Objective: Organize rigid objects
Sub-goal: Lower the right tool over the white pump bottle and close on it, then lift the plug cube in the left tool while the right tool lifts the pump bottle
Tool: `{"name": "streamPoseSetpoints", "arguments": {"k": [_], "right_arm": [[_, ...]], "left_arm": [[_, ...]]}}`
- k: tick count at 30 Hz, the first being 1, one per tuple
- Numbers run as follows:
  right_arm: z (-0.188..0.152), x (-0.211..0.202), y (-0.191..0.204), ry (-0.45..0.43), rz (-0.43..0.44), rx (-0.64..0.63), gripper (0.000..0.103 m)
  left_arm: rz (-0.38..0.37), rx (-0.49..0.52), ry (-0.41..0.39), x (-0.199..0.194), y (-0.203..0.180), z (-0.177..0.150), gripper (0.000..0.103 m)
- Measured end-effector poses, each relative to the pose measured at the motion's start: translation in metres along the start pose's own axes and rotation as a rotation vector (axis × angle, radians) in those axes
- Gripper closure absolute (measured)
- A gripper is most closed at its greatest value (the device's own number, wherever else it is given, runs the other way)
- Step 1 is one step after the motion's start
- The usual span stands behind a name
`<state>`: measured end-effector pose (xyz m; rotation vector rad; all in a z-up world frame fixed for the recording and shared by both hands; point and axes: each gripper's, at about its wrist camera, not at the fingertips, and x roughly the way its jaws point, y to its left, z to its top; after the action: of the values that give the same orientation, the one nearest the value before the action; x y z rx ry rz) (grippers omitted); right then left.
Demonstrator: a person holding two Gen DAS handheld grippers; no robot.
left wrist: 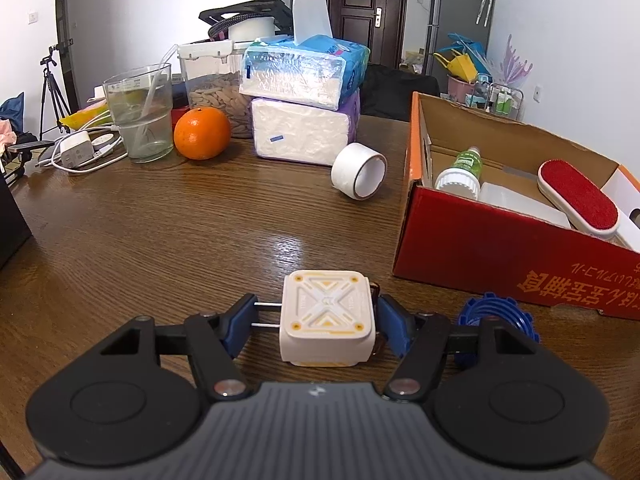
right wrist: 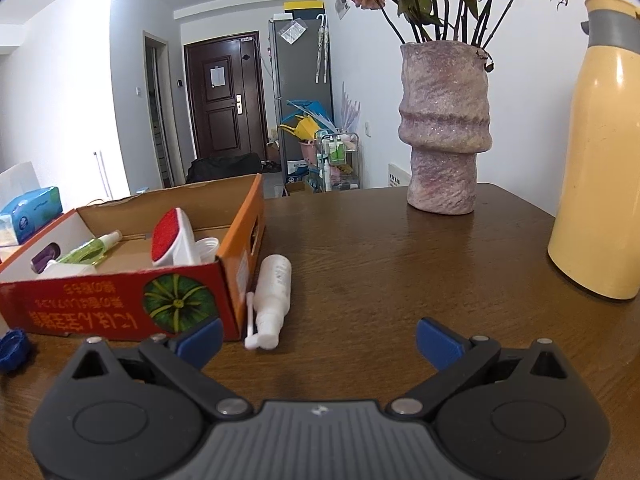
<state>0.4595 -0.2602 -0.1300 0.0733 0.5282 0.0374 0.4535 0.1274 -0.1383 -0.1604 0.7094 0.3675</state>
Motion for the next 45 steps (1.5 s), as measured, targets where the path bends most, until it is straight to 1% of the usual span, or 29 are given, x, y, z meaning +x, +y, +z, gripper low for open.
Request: {"name": "streamPoseSetpoints", "arguments": {"k": [2,6,11,13,15,17,22,28,29,30,31,33,34,45], "right_arm": [[0.004,0.007,-0.002,0.002,0.004,0.004,0.004],[0.010,0.025,-0.004,0.015,0.007,-0.004,0.013],[0.017,0.039,-0.004,0.020,0.033,-0.013,0.018],[0.020,0.046,-0.006,0.027,0.042,-0.013,0.022],[0.023,0.053,-0.008,0.037,0.057,-0.010,0.032],[0.026,0.059,-0.009,0.048,0.079,-0.005,0.038],[0.031,0.070,-0.011,0.061,0.129,-0.009,0.042],[0.031,0.078,-0.009,0.087,0.185,-0.024,0.050],[0.031,0.079,-0.008,0.091,0.191,-0.027,0.055],[0.031,0.080,-0.007,0.098,0.201,-0.029,0.061],[0.030,0.080,-0.006,0.105,0.208,-0.032,0.064],[0.029,0.083,-0.004,0.129,0.208,-0.041,0.074],[0.028,0.084,-0.004,0.138,0.210,-0.043,0.076],[0.023,0.081,0.001,0.136,0.189,-0.074,0.076]], "left_arm": [[-0.003,-0.007,-0.006,-0.001,0.002,0.000,0.036],[-0.006,-0.007,-0.007,-0.002,0.002,0.001,0.036],[-0.007,-0.009,-0.008,-0.002,0.003,0.001,0.036],[-0.010,-0.010,-0.010,-0.002,0.003,0.001,0.036],[-0.015,-0.012,-0.013,-0.004,0.003,0.001,0.036],[-0.019,-0.014,-0.015,-0.004,0.003,0.001,0.036],[-0.027,-0.017,-0.014,-0.004,0.004,0.002,0.036],[-0.035,-0.016,-0.012,-0.004,0.003,0.001,0.036],[-0.037,-0.016,-0.012,-0.004,0.003,0.001,0.036],[-0.040,-0.016,-0.013,-0.005,0.003,0.001,0.036],[-0.041,-0.015,-0.013,-0.005,0.003,0.001,0.036],[-0.043,-0.014,-0.013,-0.005,0.003,0.001,0.036],[-0.044,-0.015,-0.013,-0.005,0.003,0.001,0.036],[-0.043,-0.014,-0.014,-0.006,0.003,0.001,0.036]]}}
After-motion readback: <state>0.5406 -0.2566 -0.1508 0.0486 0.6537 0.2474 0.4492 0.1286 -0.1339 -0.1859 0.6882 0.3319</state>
